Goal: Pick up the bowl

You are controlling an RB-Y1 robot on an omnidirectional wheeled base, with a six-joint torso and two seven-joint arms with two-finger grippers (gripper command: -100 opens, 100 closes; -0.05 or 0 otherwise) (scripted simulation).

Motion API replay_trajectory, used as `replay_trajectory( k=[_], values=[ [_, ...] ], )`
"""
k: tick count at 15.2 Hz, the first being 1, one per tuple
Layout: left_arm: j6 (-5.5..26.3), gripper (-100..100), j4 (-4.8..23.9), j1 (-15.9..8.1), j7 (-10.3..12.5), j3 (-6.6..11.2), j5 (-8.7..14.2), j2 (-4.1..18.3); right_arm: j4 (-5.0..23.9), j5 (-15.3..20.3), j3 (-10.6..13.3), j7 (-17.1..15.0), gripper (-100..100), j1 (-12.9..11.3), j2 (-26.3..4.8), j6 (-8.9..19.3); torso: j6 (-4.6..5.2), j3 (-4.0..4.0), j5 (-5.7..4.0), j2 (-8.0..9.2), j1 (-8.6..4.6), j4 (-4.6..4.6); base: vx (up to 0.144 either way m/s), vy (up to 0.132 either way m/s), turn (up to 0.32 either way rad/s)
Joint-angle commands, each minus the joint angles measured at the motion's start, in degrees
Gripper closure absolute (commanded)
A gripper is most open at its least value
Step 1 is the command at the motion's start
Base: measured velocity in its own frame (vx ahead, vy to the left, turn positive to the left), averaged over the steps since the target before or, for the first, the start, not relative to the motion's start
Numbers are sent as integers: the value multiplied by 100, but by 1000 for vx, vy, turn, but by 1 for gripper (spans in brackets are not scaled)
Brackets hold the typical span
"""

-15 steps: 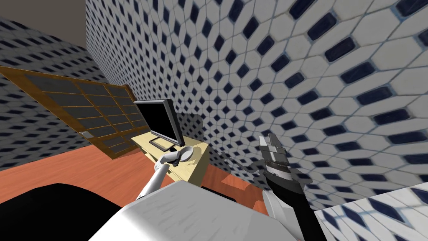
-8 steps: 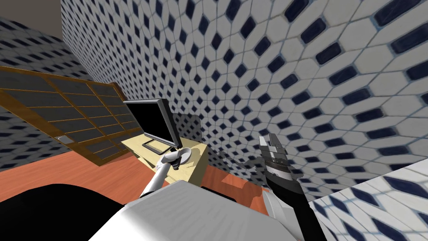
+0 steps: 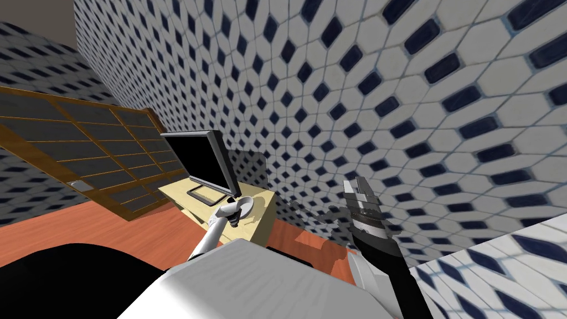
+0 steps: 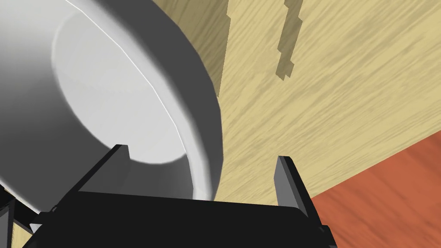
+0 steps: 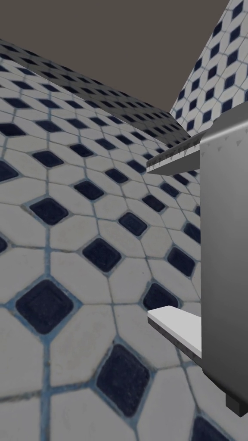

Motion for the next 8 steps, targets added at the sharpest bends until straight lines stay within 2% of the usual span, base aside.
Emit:
replay_trajectory(
  k=[1,5,6,8],
  values=[
    [0,100,0,0,0,0,0,0,0,0,0,0,0,0,0,0,0,0,0,0,0,0,0,0,0],
    [4,100,3,3,3,2,2,-3,0,0,0,0,0,0,0,0,3,1,-3,1,-3,2,0,0,0],
    [190,100,-175,11,-29,57,19,24,0,0,0,0,0,0,0,0,3,1,-3,1,-3,2,-4,-9,-12],
    [290,100,-261,11,-43,87,27,38,0,0,0,0,0,0,0,0,2,5,-9,5,-10,6,-11,-19,-12]
  ],
)
